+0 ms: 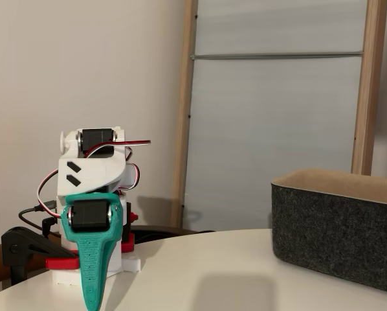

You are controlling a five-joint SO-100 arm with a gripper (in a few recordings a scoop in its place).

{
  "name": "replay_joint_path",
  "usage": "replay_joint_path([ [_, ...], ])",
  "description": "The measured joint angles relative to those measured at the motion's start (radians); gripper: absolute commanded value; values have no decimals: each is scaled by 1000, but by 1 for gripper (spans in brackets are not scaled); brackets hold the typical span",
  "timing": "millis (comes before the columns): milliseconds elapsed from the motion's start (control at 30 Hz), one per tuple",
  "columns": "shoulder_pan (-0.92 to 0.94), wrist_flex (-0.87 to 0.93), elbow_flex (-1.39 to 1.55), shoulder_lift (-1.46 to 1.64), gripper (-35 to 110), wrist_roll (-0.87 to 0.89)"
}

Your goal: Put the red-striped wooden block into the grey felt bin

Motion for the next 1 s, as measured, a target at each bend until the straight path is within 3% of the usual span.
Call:
replay_joint_path([
  [333,8,0,0,0,0,14],
  [600,-25,-101,-21,0,0,84],
  [1000,-74,-107,-405,-149,0,195],
])
